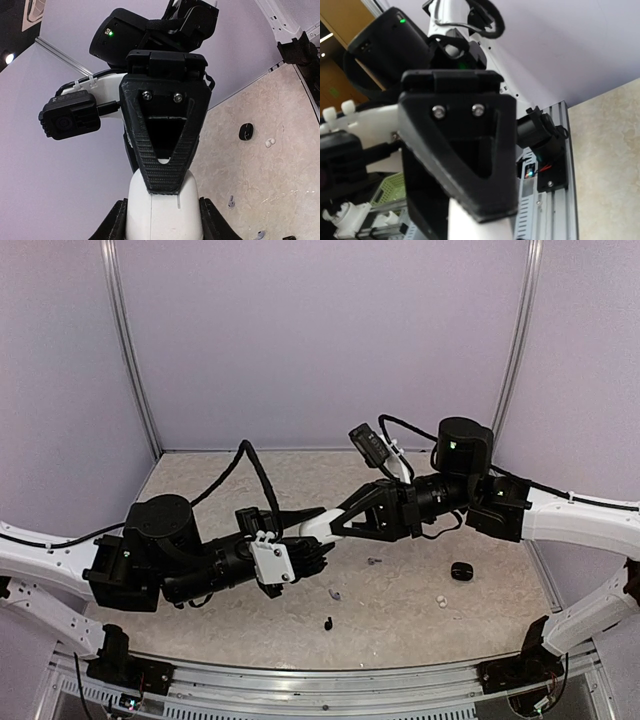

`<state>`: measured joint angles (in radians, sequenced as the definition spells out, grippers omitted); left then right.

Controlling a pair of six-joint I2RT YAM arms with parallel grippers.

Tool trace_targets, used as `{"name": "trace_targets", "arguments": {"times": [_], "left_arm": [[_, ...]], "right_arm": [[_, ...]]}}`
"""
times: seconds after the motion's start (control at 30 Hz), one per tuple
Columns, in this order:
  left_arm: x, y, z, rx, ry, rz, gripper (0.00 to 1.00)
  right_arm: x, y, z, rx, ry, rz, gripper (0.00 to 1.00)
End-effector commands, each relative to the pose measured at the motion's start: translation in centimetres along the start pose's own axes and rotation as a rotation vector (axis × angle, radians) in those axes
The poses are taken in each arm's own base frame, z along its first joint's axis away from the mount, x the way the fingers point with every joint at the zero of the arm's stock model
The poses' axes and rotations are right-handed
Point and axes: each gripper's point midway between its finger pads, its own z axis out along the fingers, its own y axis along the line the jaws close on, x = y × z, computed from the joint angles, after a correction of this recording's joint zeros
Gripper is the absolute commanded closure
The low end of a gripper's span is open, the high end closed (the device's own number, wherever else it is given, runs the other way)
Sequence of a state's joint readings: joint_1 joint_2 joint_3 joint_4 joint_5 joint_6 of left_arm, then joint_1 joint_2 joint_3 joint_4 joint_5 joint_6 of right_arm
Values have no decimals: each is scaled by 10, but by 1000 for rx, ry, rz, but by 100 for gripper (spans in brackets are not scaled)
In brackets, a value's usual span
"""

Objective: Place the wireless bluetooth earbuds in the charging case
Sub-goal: Pass from the left arm to the right, then pick up the left earbud from the center of the board.

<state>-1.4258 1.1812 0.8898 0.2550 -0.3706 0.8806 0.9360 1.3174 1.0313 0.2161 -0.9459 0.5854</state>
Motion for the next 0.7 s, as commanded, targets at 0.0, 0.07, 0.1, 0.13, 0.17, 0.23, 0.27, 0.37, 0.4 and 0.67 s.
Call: {"name": "trace_targets", "arguments": {"times": [0.0, 0.07, 0.1, 0.13, 0.17, 0.23, 0.27, 0.37, 0.4, 0.67], "left_arm": [[10, 0, 2, -27, 36, 2, 72], [11, 0, 1, -30, 40, -6, 66], [12, 0, 0, -32, 42, -13, 62], [12, 2, -1, -38, 41, -24, 59], [13, 2, -2, -38, 39, -34, 55], [13, 2, -6, -38, 34, -65, 48], [12, 4, -8, -41, 28, -82, 45], [15, 6, -14, -46, 28, -105, 40], [15, 7, -14, -47, 32, -105, 39], [8, 8, -6, -44, 24, -106, 34]], "right_arm": [[-3, 19, 4, -61, 14, -48, 77], [-8, 20, 2, -43, 5, -70, 81], [-10, 21, 1, -34, 1, -84, 84], [-13, 22, 0, -25, -4, -99, 86], [-15, 22, -2, -13, -11, -112, 87], [-20, 22, -6, 15, -29, -135, 87], [-22, 21, -9, 29, -37, -141, 88], [-27, 20, -14, 55, -56, -153, 88], [-27, 20, -14, 58, -58, -153, 88], [-22, 9, -11, 81, -42, -124, 89]]}}
